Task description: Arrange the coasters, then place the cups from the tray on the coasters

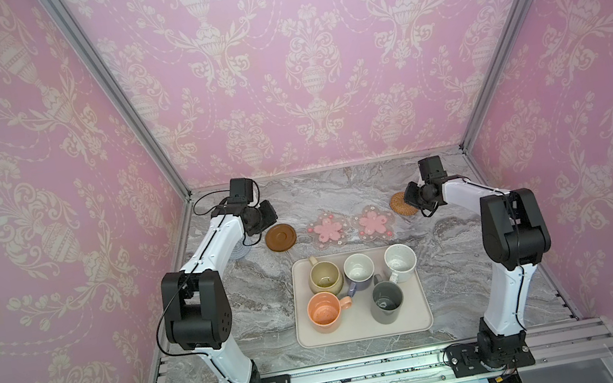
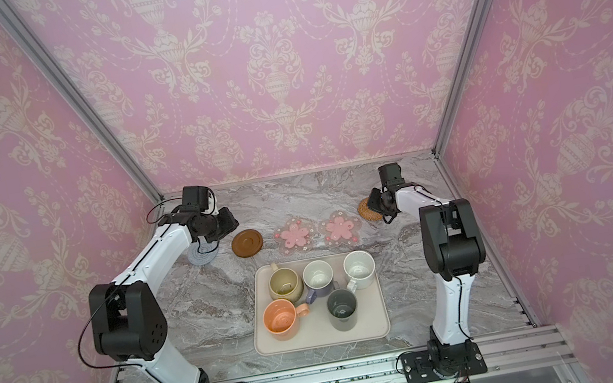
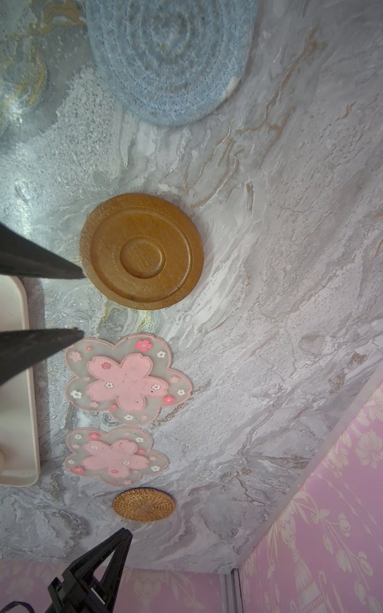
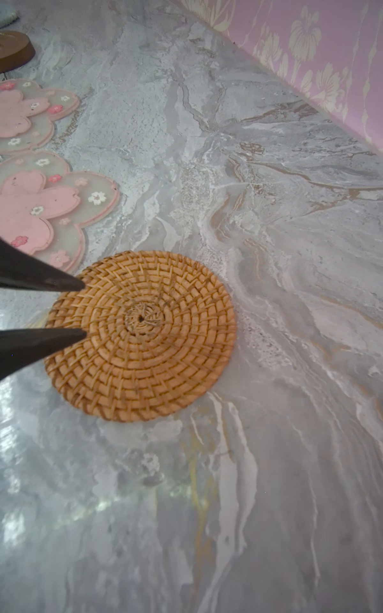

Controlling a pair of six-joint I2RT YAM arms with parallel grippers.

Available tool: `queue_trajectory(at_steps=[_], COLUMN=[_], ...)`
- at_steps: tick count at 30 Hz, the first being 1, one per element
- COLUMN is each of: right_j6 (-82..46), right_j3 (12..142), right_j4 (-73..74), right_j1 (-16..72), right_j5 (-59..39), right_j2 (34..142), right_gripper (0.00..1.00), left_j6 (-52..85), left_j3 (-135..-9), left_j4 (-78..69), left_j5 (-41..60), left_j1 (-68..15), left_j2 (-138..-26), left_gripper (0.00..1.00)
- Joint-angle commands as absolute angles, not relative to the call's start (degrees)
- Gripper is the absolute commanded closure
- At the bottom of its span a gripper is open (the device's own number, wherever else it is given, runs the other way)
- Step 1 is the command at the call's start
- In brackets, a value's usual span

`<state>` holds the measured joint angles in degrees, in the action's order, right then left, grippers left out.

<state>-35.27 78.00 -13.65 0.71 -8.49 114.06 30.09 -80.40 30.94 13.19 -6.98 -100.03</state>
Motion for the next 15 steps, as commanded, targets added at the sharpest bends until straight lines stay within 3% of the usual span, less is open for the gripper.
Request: queue_trajectory(at_steps=[1, 15], right_j6=[-38.36, -40.84], right_j3=[80.42, 84.39], right_j4=[-10.32, -13.30], right_j1=[0.65, 2.03], right_j5=[-11.29, -8.67], right_j2=[116.67, 122.61], right_gripper=[0.75, 0.84], left_j6=[29.90, 29.95], left_j3=[-79.85, -81.52], left_j4=[31.56, 29.97], left_j5=[12.47, 14.48], left_j1=[-7.30, -7.30], left_j2=[-100.62, -105.64], left_gripper=[0.71, 0.71])
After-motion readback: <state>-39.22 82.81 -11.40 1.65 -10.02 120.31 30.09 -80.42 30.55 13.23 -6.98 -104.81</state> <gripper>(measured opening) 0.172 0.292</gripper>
